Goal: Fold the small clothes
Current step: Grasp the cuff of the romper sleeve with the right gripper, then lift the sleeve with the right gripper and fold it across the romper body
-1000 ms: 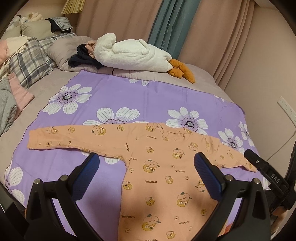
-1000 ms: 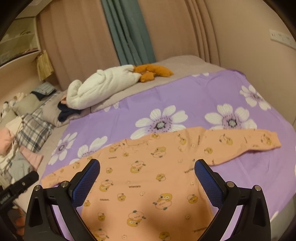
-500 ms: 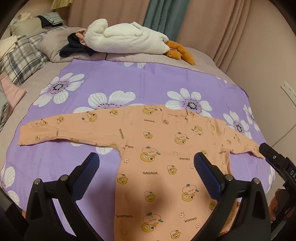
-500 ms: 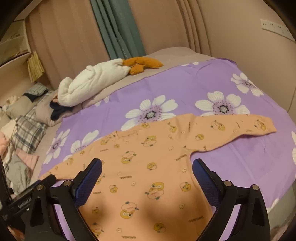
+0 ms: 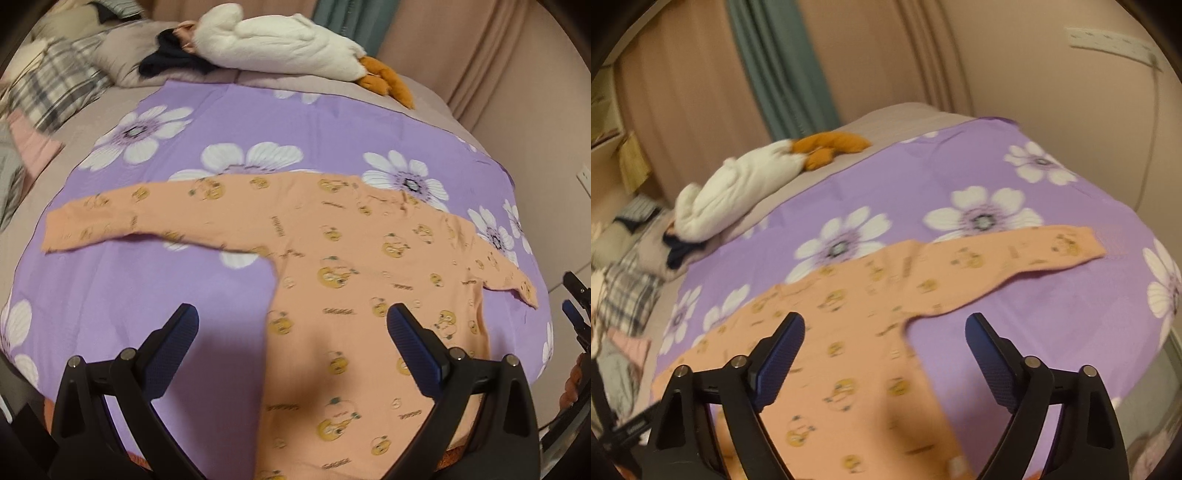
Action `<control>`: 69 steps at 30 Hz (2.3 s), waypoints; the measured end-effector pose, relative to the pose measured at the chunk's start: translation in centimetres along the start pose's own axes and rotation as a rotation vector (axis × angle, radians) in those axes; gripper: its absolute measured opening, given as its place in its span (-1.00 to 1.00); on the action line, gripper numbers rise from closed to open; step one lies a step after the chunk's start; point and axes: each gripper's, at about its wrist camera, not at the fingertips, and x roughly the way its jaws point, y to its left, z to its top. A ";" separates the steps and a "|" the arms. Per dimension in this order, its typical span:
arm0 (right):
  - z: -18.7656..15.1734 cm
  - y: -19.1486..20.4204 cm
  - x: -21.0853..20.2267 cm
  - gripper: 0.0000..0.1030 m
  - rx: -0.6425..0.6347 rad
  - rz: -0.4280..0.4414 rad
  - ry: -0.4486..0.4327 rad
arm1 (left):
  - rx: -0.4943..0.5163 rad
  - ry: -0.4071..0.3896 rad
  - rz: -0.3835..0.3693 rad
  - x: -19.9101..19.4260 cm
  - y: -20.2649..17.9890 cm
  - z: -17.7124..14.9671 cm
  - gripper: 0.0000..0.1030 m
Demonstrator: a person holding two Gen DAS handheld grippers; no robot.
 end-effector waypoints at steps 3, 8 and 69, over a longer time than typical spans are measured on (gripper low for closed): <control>0.9 -3.4 0.3 0.52 0.065 -0.031 -0.004 | 0.006 0.041 -0.031 -0.1 0.1 -1.5 0.97; 1.6 -9.8 2.0 0.34 0.203 -0.141 0.005 | -0.056 0.133 -0.070 2.0 0.1 -3.6 0.95; 8.4 12.4 8.9 -0.88 -0.261 0.183 -0.047 | -0.180 -0.059 0.063 1.1 5.6 3.1 0.78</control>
